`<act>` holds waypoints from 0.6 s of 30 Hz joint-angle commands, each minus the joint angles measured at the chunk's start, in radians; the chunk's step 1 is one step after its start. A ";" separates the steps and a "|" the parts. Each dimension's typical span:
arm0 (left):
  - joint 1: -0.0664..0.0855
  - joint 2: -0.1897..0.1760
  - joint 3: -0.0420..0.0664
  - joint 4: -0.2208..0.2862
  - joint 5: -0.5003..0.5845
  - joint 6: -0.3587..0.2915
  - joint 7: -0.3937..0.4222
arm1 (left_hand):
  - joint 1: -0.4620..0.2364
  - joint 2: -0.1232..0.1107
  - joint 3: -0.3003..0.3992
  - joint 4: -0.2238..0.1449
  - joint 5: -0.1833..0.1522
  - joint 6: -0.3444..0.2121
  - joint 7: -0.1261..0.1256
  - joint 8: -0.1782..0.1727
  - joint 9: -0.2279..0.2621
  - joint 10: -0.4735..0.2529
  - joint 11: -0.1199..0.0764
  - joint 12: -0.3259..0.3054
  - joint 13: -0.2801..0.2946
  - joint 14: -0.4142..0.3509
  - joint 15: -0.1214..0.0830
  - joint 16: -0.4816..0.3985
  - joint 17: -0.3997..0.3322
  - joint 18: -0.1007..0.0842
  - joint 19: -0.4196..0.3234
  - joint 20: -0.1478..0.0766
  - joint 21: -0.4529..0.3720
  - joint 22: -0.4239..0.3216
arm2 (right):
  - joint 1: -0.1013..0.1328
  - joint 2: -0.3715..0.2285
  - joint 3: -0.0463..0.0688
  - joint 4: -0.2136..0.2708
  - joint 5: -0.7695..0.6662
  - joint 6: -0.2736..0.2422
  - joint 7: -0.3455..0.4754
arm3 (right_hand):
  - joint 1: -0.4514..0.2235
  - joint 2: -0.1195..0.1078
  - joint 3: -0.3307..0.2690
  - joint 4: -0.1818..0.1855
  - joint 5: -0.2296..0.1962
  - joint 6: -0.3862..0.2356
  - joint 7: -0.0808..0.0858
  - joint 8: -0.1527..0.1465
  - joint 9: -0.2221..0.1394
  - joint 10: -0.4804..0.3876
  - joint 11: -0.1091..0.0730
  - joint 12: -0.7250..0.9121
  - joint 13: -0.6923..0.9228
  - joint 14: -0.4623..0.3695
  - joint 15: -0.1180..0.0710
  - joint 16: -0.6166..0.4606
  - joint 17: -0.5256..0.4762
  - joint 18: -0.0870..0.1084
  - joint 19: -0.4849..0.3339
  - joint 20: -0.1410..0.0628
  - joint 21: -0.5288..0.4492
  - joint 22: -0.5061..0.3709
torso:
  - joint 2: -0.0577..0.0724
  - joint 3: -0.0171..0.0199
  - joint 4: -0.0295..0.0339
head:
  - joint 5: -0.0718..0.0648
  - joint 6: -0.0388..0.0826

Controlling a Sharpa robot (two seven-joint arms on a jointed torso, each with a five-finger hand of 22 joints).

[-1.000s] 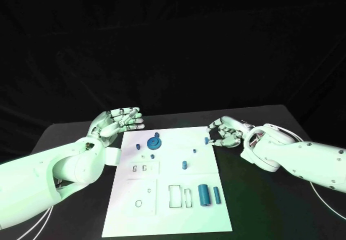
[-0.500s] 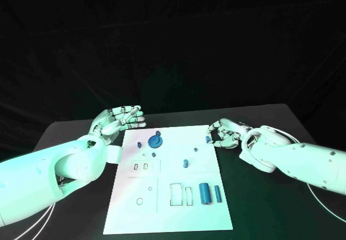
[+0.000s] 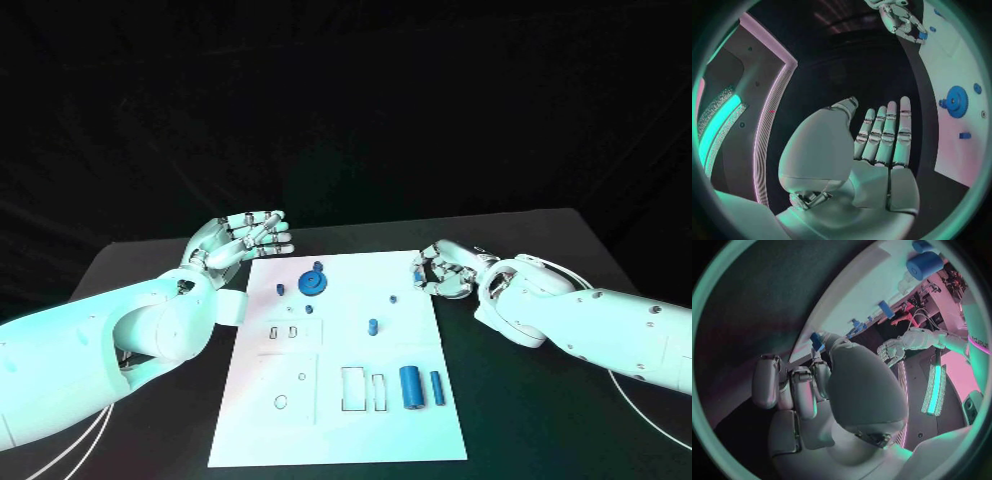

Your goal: Assemble the parts on the task board

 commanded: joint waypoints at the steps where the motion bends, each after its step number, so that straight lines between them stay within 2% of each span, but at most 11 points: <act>1: 0.000 0.003 0.000 0.000 0.002 0.018 0.005 | 0.006 -0.001 0.003 0.000 -0.006 0.001 0.044 0.003 0.002 0.004 0.003 -0.003 -0.001 -0.008 0.001 -0.007 0.002 0.010 -0.006 0.000 0.004 0.001 | -0.004 0.003 -0.001 -0.001 -0.013 0.005 0.001 | 0.000 0.007 0.010 0.001 0.006 0.009 -0.002 0.004 0.001 0.009 -0.001 0.005 0.057 0.104 0.001 0.006 0.263 0.007 0.007 -0.001 0.006 0.035 | 0.000 -0.0002 -0.0003 | 0.001 -0.002; 12: -0.001 0.004 0.000 -0.003 0.002 0.017 0.004 | 0.006 -0.002 0.004 0.000 -0.006 0.001 0.044 0.003 0.002 0.004 0.004 -0.004 -0.001 -0.008 0.001 -0.007 0.002 0.010 -0.006 0.000 0.004 0.001 | -0.005 0.004 -0.001 -0.004 -0.012 -0.007 0.003 | 0.001 0.010 0.016 0.000 0.006 0.015 -0.004 0.006 0.002 0.011 -0.003 0.007 0.059 0.104 -0.001 0.006 0.263 0.007 0.007 -0.002 0.007 0.036 | 0.000 0.0003 -0.0010 | 0.002 -0.004; 18: -0.001 0.005 0.000 -0.004 0.002 0.016 0.005 | 0.006 -0.002 0.004 0.000 -0.006 0.000 0.045 0.003 0.001 0.003 0.004 -0.004 -0.001 -0.008 0.002 -0.007 0.003 0.010 -0.007 0.000 0.004 0.001 | -0.005 0.005 -0.001 -0.004 -0.009 -0.038 0.005 | -0.006 0.016 0.034 -0.002 0.004 0.057 -0.019 0.036 0.013 0.018 -0.016 0.013 0.065 0.104 -0.011 0.006 0.263 0.006 0.013 -0.011 0.012 0.044 | 0.000 -0.0001 -0.0009 | 0.001 -0.005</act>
